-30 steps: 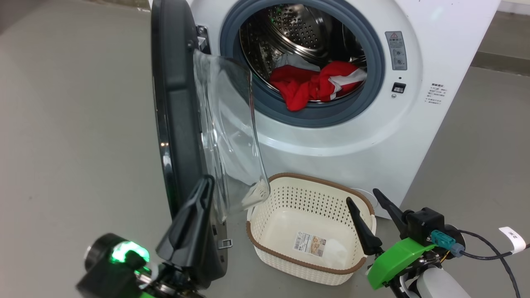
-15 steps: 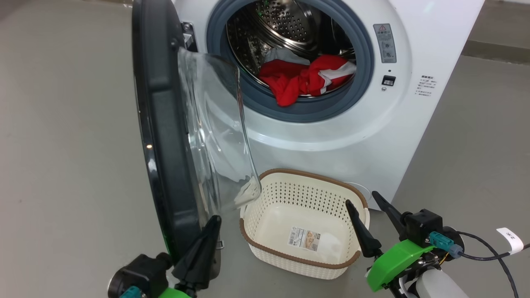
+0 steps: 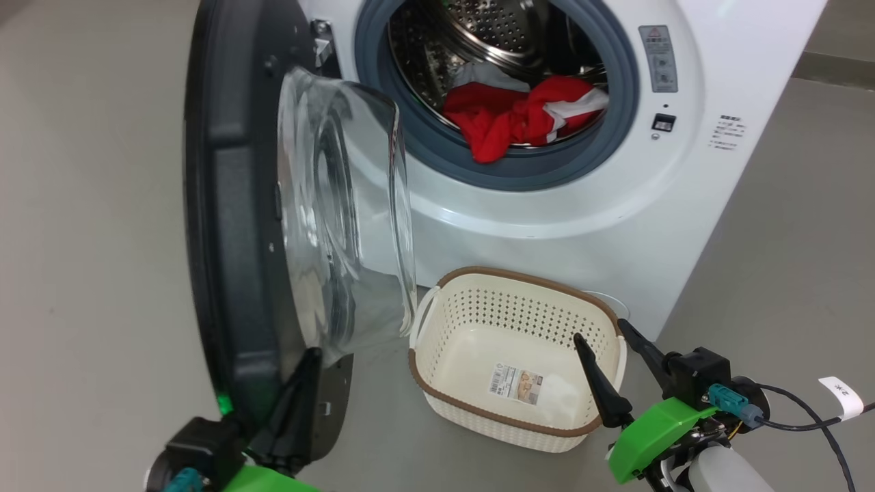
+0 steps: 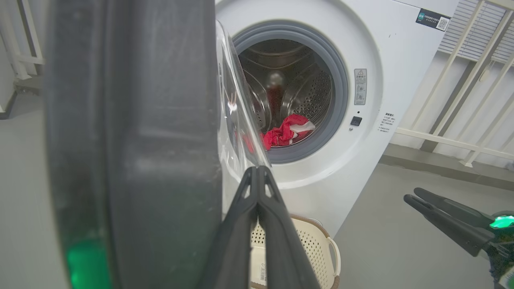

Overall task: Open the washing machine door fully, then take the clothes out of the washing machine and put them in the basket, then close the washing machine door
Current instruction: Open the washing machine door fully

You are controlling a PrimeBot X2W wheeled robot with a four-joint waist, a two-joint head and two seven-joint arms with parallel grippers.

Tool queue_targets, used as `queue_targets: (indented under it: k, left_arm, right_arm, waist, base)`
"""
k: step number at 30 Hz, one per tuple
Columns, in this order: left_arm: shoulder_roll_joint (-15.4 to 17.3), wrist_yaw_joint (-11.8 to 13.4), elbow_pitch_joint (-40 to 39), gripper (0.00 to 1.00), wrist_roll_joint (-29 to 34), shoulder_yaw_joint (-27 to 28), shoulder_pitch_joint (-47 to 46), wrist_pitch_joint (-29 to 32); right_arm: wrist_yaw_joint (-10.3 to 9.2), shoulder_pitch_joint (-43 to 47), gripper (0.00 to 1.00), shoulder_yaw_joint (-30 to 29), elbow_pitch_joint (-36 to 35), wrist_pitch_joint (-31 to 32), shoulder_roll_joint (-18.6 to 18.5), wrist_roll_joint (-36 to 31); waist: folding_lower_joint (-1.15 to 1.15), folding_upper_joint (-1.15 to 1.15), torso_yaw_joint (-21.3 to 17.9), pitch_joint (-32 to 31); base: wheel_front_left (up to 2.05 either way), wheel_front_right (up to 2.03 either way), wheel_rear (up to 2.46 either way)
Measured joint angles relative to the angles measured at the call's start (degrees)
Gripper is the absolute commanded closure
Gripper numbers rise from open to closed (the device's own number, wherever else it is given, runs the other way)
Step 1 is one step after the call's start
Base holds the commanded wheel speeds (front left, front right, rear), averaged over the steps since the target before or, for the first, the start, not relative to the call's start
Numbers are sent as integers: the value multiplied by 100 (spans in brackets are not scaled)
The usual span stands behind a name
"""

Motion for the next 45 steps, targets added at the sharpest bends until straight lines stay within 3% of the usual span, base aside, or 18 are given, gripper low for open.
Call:
queue_targets:
  k: [15, 30, 45]
  left_arm:
    - [166, 628, -57, 100, -193, 756, 30, 9]
    - [309, 883, 359, 100, -638, 1506, -66, -59]
    - [651, 906, 1496, 100, -990, 2026, -878, -172]
  right_arm:
    - [0, -12, 0, 25, 36, 0, 0, 9]
    - [0, -53, 0, 35, 57, 0, -41, -9]
    - [0, -168, 0, 143, 48, 0, -149, -9]
  waist:
    - [0, 0, 369, 141]
    - [0, 0, 383, 288]
    - [0, 0, 379, 410]
  base:
    - [0, 0, 0]
    - [0, 0, 0]
    - [0, 0, 0]
